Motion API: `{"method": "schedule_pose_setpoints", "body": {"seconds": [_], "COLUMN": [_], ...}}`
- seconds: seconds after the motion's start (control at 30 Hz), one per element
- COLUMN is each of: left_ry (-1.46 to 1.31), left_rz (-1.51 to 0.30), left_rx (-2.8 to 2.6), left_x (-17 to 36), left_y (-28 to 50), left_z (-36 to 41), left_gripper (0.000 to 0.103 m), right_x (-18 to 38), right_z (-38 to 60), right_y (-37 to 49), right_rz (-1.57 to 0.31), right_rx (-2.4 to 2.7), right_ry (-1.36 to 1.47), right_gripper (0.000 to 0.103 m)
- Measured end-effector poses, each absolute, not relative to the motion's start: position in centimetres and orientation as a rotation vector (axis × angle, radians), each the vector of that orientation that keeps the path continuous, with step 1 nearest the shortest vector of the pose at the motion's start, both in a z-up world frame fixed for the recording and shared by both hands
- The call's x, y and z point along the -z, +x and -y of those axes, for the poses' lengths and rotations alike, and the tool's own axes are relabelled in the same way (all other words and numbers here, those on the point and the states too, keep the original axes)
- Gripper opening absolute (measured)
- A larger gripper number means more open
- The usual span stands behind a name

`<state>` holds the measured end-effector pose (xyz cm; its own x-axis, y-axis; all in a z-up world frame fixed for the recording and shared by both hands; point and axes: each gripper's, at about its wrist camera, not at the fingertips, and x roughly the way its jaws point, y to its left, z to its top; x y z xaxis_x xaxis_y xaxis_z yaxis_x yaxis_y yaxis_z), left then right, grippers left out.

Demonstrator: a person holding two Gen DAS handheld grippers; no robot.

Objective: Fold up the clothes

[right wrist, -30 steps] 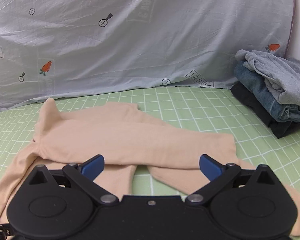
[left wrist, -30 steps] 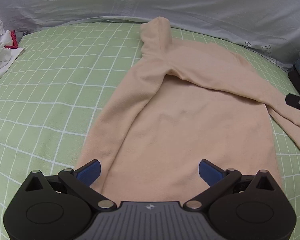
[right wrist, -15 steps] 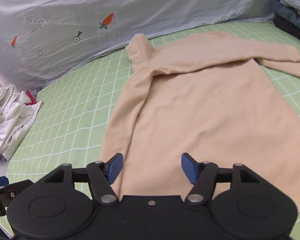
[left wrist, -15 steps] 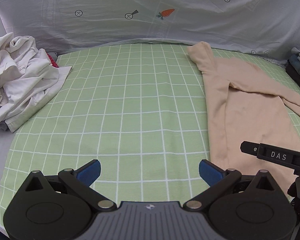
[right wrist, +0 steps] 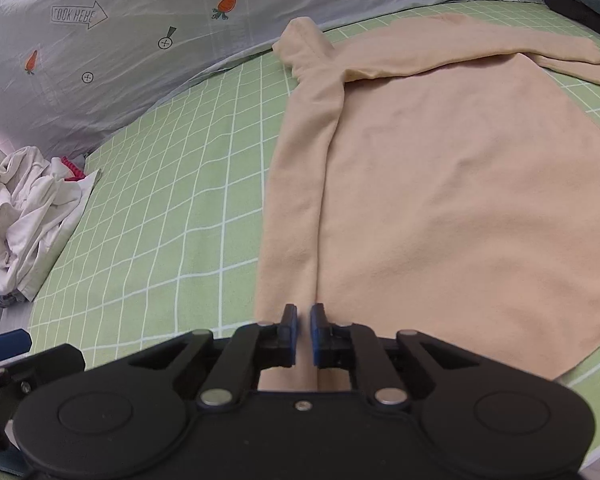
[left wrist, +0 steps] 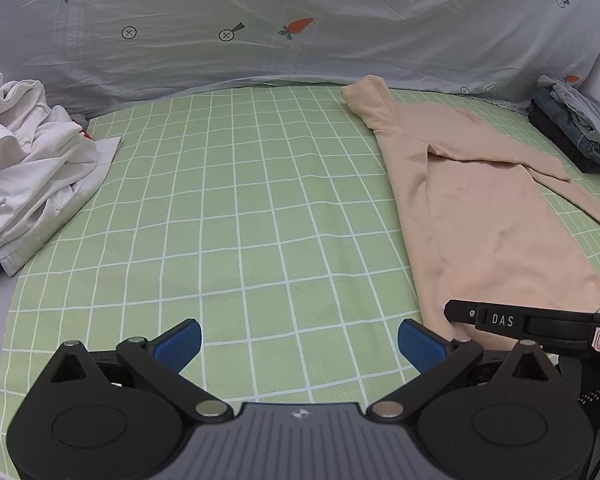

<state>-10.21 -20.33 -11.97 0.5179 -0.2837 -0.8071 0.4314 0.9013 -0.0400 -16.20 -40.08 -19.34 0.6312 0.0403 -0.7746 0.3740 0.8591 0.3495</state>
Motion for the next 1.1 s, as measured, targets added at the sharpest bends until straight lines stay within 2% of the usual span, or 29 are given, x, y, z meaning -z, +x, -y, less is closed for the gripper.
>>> {"method": "schedule_pose_setpoints", "body": {"seconds": [0.5, 1.1], "left_ry": [0.151, 0.168], "left_rz": [-0.932, -1.038], "left_rx": [0.513, 0.448], "left_x": [11.9, 14.1], "left_y": [-11.4, -13.3], "left_z": [24.3, 29.3], "left_gripper": [0.103, 0.103], "right_x": [15.4, 19.1], "right_z": [42.2, 45.6], "right_y": [-19.6, -19.0], "right_rz": [-0.734, -0.860], "right_rx": [0.272, 0.205], "right_ry": [0.372, 0.274], "right_gripper": [0.001, 0.001]}}
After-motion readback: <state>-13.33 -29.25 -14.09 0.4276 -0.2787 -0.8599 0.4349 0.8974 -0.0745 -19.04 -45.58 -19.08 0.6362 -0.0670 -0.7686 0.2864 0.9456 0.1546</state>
